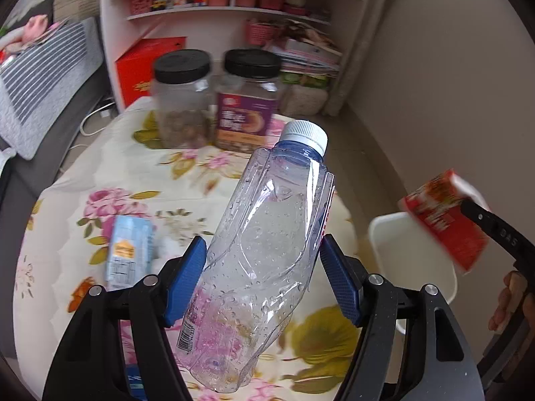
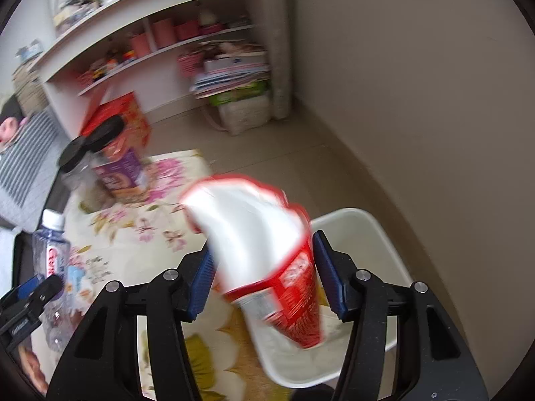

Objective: Collect trash
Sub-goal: 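Carry the water bottle and red packet over the wastebasket with both tools, then open both tools to drop the bottle and packet into the wastebasket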

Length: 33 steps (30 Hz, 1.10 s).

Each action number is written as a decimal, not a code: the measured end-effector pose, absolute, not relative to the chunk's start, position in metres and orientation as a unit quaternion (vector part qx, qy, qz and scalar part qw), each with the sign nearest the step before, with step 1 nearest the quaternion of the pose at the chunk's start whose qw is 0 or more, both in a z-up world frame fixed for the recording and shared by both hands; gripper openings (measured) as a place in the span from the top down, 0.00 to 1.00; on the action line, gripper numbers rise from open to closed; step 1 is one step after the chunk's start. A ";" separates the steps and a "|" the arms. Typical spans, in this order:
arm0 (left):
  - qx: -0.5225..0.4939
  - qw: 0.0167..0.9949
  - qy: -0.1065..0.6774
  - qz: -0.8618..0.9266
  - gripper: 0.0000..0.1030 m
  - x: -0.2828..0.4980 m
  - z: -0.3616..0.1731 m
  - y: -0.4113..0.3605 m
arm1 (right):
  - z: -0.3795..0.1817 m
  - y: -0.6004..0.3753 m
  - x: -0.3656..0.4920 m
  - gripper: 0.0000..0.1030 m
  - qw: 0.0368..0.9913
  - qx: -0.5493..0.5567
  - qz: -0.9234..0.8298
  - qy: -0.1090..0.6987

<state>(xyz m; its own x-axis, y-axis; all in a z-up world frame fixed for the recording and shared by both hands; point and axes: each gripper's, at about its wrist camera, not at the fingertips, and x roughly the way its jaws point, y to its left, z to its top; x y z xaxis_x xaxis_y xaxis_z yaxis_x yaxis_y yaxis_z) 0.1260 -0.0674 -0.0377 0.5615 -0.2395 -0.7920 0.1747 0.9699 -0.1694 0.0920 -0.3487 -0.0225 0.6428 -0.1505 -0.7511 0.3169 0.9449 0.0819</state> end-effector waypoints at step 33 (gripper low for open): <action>-0.030 0.829 0.496 -0.256 0.23 0.099 -0.048 -0.282 | 0.013 -0.471 0.019 0.10 0.886 0.186 -0.298 0.303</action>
